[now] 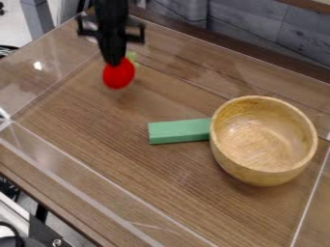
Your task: Move the red fruit to the right
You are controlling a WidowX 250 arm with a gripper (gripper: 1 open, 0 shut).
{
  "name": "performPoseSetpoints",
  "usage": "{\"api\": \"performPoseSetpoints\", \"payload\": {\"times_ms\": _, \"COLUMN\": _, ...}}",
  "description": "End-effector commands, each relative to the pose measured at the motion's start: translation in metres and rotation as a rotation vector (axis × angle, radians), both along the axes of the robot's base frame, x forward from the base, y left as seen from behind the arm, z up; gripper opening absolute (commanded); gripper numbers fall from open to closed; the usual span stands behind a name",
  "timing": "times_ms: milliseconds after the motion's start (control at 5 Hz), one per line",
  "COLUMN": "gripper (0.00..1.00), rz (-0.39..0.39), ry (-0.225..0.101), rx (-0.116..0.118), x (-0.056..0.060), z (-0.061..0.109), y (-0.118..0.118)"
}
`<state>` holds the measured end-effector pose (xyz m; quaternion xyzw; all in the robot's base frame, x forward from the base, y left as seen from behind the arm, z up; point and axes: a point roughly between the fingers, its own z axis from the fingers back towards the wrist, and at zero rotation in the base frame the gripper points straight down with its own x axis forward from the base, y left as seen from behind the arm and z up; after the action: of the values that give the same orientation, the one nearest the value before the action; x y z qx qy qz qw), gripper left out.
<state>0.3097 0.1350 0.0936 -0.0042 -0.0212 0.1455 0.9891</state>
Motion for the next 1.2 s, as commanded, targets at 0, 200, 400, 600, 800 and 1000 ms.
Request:
{"api": "performPoseSetpoints", "payload": {"times_ms": 0, "gripper": 0.00, "rz": -0.059, "ry": -0.091, "rx": -0.018, "x": 0.021, "z": 0.046, "y": -0.025}}
{"api": "performPoseSetpoints", "payload": {"times_ms": 200, "gripper": 0.00, "rz": -0.127, "ry": -0.104, "rx": -0.048, "x": 0.035, "z": 0.053, "y": -0.059}}
{"api": "performPoseSetpoints", "payload": {"times_ms": 400, "gripper": 0.00, "rz": -0.165, "ry": -0.103, "rx": -0.063, "x": 0.054, "z": 0.054, "y": -0.092}}
{"api": "performPoseSetpoints", "payload": {"times_ms": 600, "gripper": 0.00, "rz": -0.201, "ry": -0.101, "rx": -0.070, "x": 0.063, "z": 0.050, "y": -0.125}}
{"api": "performPoseSetpoints", "payload": {"times_ms": 800, "gripper": 0.00, "rz": -0.235, "ry": -0.094, "rx": -0.073, "x": 0.065, "z": 0.045, "y": -0.151}}
{"api": "performPoseSetpoints", "payload": {"times_ms": 1000, "gripper": 0.00, "rz": -0.242, "ry": -0.085, "rx": -0.071, "x": 0.065, "z": 0.030, "y": -0.169}}
